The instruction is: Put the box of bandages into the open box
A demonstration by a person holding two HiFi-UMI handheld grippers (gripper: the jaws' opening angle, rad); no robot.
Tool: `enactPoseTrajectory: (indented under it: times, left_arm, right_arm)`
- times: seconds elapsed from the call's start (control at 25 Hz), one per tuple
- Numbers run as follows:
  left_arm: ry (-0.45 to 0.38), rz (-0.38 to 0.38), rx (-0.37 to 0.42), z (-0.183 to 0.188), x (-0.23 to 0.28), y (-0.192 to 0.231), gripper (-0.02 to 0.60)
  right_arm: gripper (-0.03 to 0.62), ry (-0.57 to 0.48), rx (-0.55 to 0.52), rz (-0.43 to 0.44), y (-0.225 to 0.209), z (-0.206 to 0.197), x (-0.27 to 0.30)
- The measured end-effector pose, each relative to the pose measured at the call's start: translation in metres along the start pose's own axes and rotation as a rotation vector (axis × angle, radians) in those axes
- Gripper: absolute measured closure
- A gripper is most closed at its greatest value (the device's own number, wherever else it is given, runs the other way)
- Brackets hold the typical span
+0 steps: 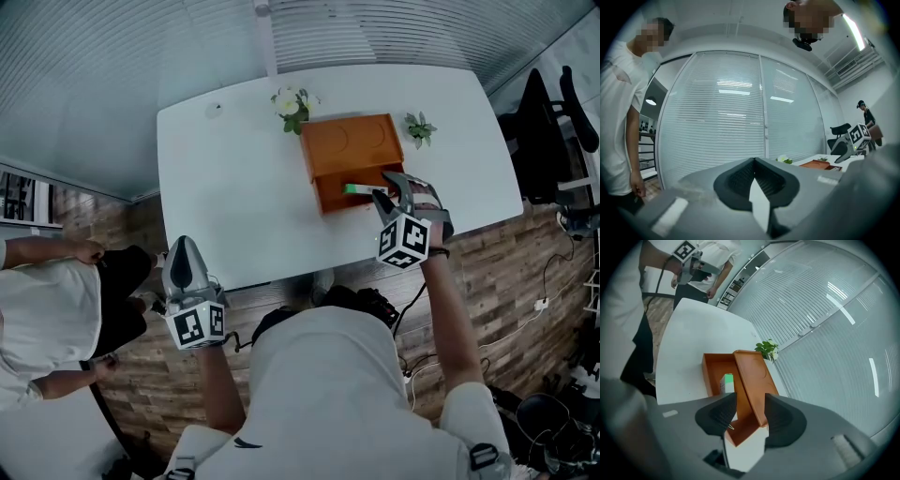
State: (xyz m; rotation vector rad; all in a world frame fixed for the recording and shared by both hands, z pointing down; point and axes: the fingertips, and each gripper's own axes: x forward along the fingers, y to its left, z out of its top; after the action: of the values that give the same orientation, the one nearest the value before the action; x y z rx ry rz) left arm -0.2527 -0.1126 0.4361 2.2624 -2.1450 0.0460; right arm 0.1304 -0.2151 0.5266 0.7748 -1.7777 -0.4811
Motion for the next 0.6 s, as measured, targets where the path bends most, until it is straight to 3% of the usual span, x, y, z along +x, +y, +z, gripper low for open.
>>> enactPoseTrajectory:
  times: [0.28,0.4,0.6]
  left_arm:
    - [0.004,-0.005,0.003,0.001,0.003,-0.002,0.575]
    - [0.001,-0.007,0.004,0.001,0.002,-0.002,0.575]
    - [-0.002,-0.017,0.004,0.001,-0.002,-0.002,0.575]
  right_arm:
    - [0.41,-0.015,0.079,-0.002,-0.002,-0.002,-0.004]
    - [0.409,-0.076,0.234,0.005,-0.007,0.002,-0.012]
    - [0.424,-0.272,0.606,-0.019,-0.027,0.01,-0.043]
